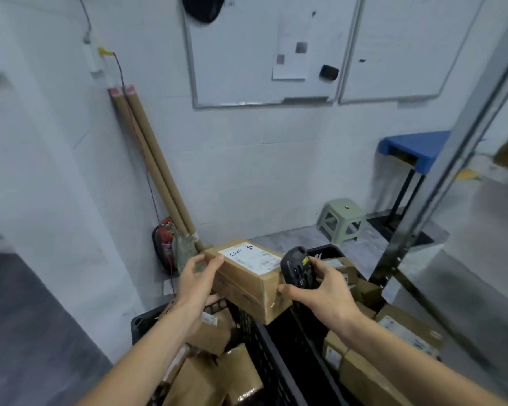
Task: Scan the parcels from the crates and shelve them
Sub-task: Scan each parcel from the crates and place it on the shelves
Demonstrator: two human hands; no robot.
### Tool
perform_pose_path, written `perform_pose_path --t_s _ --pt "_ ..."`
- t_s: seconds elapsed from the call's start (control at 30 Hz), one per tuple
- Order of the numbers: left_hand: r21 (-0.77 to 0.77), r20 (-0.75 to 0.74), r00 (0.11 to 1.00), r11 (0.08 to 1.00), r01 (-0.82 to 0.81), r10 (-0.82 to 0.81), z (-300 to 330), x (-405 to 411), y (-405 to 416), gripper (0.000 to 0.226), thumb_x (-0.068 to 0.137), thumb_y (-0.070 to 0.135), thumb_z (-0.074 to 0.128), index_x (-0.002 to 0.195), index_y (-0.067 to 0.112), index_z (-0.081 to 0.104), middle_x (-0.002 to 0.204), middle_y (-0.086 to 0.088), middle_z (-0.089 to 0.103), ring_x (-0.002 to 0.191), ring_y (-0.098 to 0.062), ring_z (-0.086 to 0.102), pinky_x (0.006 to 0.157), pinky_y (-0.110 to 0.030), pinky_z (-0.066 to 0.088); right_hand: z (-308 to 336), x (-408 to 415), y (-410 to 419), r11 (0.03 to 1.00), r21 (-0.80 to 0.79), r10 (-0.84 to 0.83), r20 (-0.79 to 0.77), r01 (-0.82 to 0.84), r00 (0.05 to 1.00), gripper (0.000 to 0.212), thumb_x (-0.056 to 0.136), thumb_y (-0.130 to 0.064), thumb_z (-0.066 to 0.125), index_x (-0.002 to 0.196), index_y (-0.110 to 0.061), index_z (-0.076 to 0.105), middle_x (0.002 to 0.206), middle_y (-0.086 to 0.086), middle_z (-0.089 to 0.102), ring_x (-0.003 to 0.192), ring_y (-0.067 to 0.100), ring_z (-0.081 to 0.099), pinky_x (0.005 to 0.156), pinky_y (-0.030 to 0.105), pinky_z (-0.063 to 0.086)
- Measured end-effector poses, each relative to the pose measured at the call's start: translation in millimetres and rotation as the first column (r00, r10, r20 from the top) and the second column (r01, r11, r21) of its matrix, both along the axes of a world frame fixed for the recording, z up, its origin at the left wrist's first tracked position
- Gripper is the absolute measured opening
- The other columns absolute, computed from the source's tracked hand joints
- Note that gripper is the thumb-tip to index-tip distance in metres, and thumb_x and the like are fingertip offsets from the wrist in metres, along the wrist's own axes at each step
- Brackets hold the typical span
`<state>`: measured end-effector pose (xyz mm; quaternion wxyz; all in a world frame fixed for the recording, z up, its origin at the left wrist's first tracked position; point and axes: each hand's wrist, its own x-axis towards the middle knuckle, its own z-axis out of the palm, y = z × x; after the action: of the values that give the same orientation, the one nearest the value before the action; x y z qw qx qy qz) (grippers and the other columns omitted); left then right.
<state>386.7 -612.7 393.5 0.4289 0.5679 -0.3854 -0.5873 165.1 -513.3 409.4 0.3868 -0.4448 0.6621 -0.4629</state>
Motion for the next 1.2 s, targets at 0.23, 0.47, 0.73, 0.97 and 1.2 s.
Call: perform_pose_path --t_s 0.23,0.47,0.73,0.97,1.2 --pt "-0.119 -0.125 0.992 0.993 0.017 -0.032 85 -18 60 0.046 0.091 0.021 0.072 0.131 0.019 0.050 0.107 0.000 0.063 0.098 -0.018 0.067 0.088 -0.050 0.060 72 -5 75 0.980 -0.088 -0.175 0.025 0.177 0.984 0.081 0.061 -0.047 0.098 0.132 -0.025 0.065 0.112 -0.016 0.073 0.106 0.006 0.069 0.100 0.035 0.055" --pt "-0.248 -0.098 0.974 0.953 0.173 -0.203 161 -47 130 0.028 0.092 0.018 0.070 0.120 0.017 0.063 0.112 0.001 0.068 0.095 -0.012 0.068 0.090 -0.046 0.060 154 -29 165 0.974 -0.142 -0.171 0.054 0.177 0.984 0.041 0.076 -0.022 0.093 0.107 -0.032 0.069 0.101 -0.009 0.077 0.089 0.010 0.075 0.077 0.028 0.062" --pt "-0.342 -0.060 0.940 0.892 0.296 -0.335 233 -76 224 0.026 0.093 0.021 0.070 0.116 0.018 0.057 0.108 -0.011 0.071 0.101 -0.018 0.067 0.082 -0.040 0.062 242 -64 282 0.961 -0.218 -0.175 -0.008 0.169 0.985 0.051 0.075 -0.026 0.093 0.118 -0.036 0.068 0.107 -0.012 0.075 0.087 0.007 0.075 0.067 0.015 0.056" --pt "-0.407 0.085 0.875 0.785 0.467 -0.477 270 -95 302 0.036 0.091 0.028 0.072 0.121 0.029 0.052 0.108 -0.006 0.071 0.102 -0.018 0.068 0.078 -0.030 0.055 289 -83 377 0.944 -0.248 -0.247 -0.089 0.219 0.965 0.042 0.077 -0.028 0.090 0.113 -0.039 0.071 0.107 -0.016 0.077 0.093 0.001 0.072 0.072 0.014 0.053" --pt "-0.424 0.139 0.831 0.726 0.541 -0.539 298 -102 347 0.065 0.089 0.021 0.074 0.135 0.053 0.042 0.120 -0.009 0.062 0.107 -0.025 0.063 0.085 -0.041 0.057 315 -85 432 0.941 -0.258 -0.257 -0.117 0.221 0.959 0.043 0.076 -0.028 0.092 0.112 -0.038 0.072 0.105 -0.016 0.078 0.097 0.003 0.073 0.083 0.021 0.056"
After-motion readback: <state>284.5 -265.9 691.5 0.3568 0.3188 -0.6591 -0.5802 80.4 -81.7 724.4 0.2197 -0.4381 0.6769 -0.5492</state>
